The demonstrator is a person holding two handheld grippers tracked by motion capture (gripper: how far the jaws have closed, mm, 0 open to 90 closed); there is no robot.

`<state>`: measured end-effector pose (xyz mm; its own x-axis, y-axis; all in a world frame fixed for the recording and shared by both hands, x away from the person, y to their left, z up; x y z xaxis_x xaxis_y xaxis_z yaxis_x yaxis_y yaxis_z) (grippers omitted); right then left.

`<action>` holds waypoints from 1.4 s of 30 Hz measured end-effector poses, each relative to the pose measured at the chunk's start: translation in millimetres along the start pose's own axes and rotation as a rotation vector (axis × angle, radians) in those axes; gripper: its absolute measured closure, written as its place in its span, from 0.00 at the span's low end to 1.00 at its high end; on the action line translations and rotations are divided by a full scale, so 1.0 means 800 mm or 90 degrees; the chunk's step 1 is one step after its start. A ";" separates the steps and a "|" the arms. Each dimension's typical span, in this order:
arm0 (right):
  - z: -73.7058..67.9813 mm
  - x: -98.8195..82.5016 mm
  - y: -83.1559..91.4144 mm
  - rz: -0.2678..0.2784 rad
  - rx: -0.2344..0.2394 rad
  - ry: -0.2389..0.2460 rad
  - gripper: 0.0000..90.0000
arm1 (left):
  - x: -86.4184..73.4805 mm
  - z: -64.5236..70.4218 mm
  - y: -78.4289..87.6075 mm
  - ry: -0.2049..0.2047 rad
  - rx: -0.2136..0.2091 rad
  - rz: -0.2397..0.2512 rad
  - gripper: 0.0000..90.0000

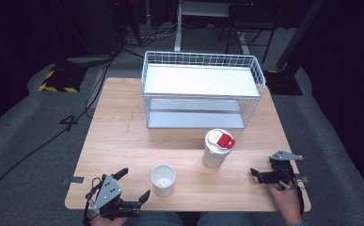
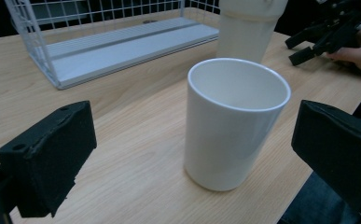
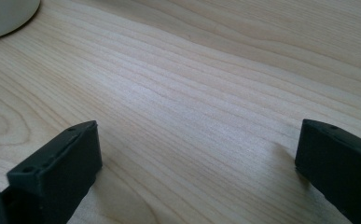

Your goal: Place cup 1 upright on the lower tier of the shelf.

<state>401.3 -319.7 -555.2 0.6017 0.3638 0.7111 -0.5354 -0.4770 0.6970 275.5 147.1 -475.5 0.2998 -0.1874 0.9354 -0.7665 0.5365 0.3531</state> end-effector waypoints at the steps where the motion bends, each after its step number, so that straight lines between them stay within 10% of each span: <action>1: 0.000 0.000 0.000 0.000 0.000 0.000 0.01 | 0.001 0.002 -0.002 -0.002 -0.003 0.000 0.00; 10: 0.000 0.000 0.000 0.000 0.000 0.000 0.01 | 0.004 0.028 -0.033 0.017 -0.055 -0.001 0.00; 42: 0.000 0.000 0.000 0.000 0.000 0.000 0.01 | -0.039 0.048 -0.102 -0.001 -0.026 -0.127 0.02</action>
Point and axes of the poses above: each handheld gripper's, and its own axes: y roughly backward along the jaws, x roughly out of its top, z roughly to its right, the point moved 7 cm from there along -y, roughly forward along the jaws, and after that the axes turned 8 degrees about x, right-handed, at the moved point
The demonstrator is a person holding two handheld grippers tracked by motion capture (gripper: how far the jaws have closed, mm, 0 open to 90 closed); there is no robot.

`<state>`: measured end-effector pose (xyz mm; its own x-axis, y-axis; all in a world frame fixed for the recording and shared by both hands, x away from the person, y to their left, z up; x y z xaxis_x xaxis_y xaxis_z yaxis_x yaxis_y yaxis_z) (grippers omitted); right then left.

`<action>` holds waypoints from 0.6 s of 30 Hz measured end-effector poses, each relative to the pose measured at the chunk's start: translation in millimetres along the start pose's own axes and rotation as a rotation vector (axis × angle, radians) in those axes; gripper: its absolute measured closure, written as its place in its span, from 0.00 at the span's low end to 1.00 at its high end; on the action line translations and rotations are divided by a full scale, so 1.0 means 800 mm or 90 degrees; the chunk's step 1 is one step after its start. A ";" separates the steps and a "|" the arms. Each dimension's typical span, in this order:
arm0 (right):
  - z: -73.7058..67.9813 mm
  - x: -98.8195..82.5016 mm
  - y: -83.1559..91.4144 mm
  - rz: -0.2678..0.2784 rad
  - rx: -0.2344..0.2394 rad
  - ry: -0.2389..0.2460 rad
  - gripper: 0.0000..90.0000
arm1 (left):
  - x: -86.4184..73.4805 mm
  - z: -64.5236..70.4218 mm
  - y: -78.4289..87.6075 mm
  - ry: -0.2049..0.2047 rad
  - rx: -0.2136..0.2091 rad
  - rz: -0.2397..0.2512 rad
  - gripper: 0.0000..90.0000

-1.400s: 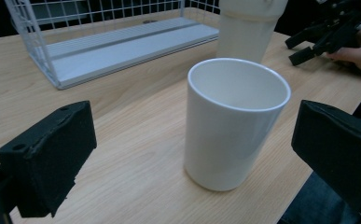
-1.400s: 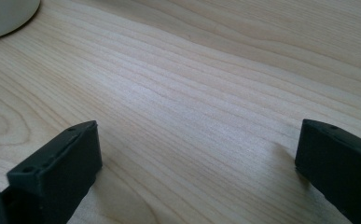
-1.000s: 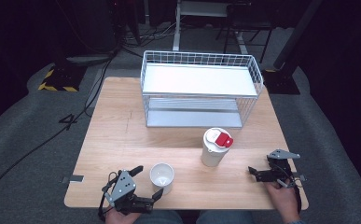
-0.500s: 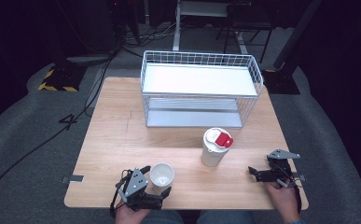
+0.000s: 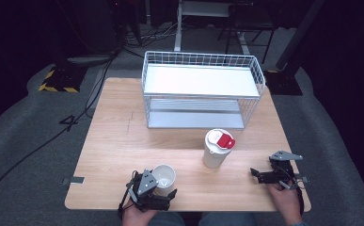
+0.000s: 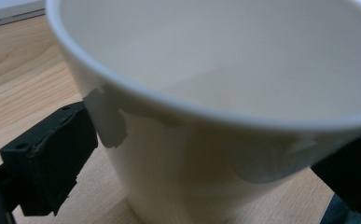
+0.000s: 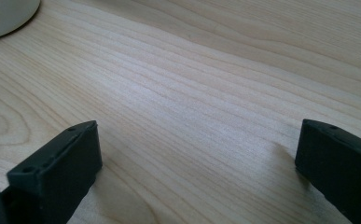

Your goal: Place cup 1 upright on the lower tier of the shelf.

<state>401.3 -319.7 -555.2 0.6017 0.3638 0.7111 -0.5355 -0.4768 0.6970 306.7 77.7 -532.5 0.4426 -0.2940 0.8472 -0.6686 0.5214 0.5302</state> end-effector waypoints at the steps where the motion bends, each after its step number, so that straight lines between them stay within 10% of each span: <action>1: 0.000 0.000 0.000 0.000 0.000 0.000 0.01 | 0.000 0.000 0.000 0.000 0.000 0.000 0.02; 18: 0.000 0.000 0.000 0.000 0.000 0.000 0.01 | -0.008 -0.001 -0.003 -0.014 0.002 -0.031 0.21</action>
Point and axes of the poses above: each handheld gripper's, and its own axes: y roughly backward along the jaws, x roughly out of its top, z roughly to its right, the point moved 7 cm from there along -y, roughly forward along the jaws, and after that the axes turned 8 degrees about x, right-handed, at the moved point
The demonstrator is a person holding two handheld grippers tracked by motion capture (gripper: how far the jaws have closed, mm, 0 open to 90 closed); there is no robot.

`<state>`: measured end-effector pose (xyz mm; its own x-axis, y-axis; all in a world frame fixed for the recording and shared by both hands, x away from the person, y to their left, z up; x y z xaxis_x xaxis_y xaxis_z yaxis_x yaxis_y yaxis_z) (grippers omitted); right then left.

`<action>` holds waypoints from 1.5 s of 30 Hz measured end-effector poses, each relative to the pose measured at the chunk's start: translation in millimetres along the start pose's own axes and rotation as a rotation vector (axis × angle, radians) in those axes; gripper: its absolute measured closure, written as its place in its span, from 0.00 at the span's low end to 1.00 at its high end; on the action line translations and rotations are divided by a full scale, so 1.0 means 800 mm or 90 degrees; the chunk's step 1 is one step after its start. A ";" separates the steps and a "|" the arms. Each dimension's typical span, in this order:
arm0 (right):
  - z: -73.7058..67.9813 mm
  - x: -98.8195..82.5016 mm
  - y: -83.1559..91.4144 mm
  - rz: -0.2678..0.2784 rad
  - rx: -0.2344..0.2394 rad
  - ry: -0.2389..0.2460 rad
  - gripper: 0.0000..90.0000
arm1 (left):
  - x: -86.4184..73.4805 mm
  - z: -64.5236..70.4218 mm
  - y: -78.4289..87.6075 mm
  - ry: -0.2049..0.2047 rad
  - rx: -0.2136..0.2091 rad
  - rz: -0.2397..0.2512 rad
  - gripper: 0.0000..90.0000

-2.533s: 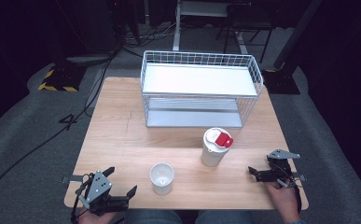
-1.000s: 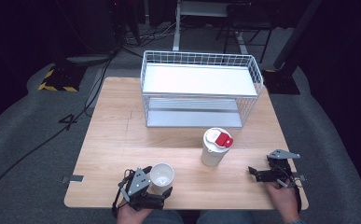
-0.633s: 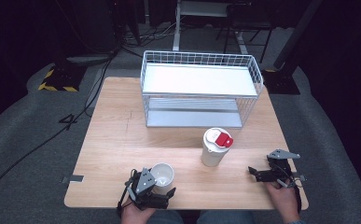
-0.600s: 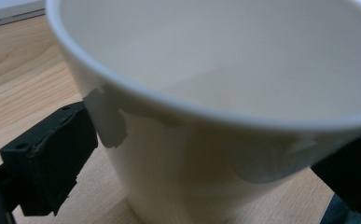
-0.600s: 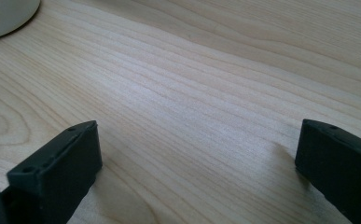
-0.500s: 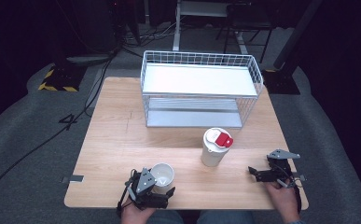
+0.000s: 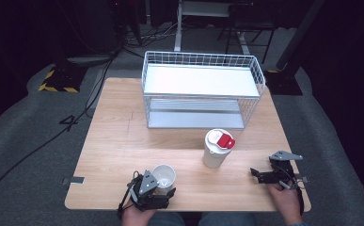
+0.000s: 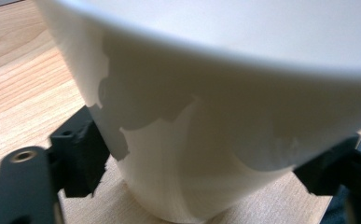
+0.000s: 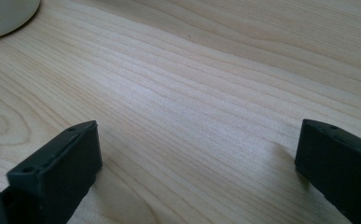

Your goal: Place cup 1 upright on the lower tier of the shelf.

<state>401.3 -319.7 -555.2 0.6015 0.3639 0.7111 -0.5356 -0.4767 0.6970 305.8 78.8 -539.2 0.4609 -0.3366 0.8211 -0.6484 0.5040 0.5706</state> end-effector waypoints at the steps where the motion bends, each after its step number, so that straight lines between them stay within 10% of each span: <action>1: 0.000 0.000 0.000 0.000 0.000 0.000 0.01 | 0.000 0.000 0.000 0.000 0.002 0.001 0.22; 23: 0.000 0.000 0.000 0.000 -0.001 0.000 0.01 | 0.001 -0.002 0.005 -0.005 0.021 0.003 0.25; 45: -0.001 0.000 0.000 0.004 -0.002 0.001 0.03 | 0.050 -0.016 0.029 0.022 0.006 0.023 0.25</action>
Point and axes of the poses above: each handheld gripper's, and its own axes: y roughly backward along the jaws, x roughly out of its top, z roughly to its right, the point moved 7 cm from there along -y, roughly forward along the jaws, and after that the axes turned 8 degrees about x, right-handed, at the moved point
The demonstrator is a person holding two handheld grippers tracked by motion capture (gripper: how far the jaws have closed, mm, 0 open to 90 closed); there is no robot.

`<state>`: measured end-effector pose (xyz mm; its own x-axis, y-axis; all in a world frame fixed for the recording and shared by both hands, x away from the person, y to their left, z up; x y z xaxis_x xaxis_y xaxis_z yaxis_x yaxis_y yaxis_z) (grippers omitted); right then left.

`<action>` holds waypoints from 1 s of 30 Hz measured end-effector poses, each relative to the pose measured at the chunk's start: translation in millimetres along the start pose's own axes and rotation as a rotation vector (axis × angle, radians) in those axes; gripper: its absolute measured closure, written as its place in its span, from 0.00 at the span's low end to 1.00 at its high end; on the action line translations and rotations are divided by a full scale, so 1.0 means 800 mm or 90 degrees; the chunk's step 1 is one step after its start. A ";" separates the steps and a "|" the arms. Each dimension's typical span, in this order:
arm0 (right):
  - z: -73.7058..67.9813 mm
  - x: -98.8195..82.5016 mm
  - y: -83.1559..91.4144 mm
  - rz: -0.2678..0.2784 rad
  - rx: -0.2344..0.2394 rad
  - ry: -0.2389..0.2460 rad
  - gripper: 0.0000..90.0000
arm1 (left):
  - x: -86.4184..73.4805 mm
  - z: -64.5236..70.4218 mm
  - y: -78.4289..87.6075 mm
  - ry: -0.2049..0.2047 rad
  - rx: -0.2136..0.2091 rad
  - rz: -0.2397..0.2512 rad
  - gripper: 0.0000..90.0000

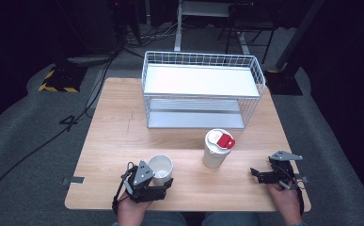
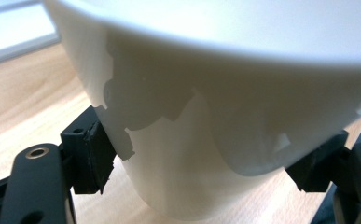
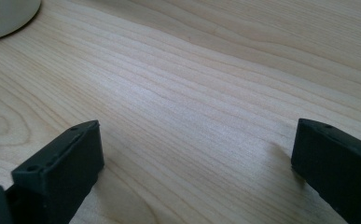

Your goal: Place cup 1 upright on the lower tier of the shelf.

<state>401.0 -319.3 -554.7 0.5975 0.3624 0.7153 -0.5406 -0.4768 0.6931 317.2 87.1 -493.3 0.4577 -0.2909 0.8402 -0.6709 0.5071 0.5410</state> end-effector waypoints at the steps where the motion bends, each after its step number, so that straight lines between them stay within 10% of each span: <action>1: 0.000 0.000 0.000 0.000 0.000 0.000 0.03 | 0.005 -0.002 0.000 0.007 -0.002 0.006 0.25; 30: 0.000 0.000 0.001 0.005 0.004 0.002 0.07 | 0.106 -0.027 -0.031 -0.014 0.019 0.039 0.25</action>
<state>400.3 -319.5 -553.9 0.5910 0.3608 0.7215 -0.5419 -0.4849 0.6864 385.1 67.7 -436.2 0.4023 -0.2773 0.8725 -0.7146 0.5007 0.4886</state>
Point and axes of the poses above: each handheld gripper's, and its own axes: y roughly backward along the jaws, x roughly out of its top, z roughly to its right, the point moved 7 cm from there along -y, roughly forward along the jaws, and after that the axes turned 8 degrees about x, right-handed, at the moved point
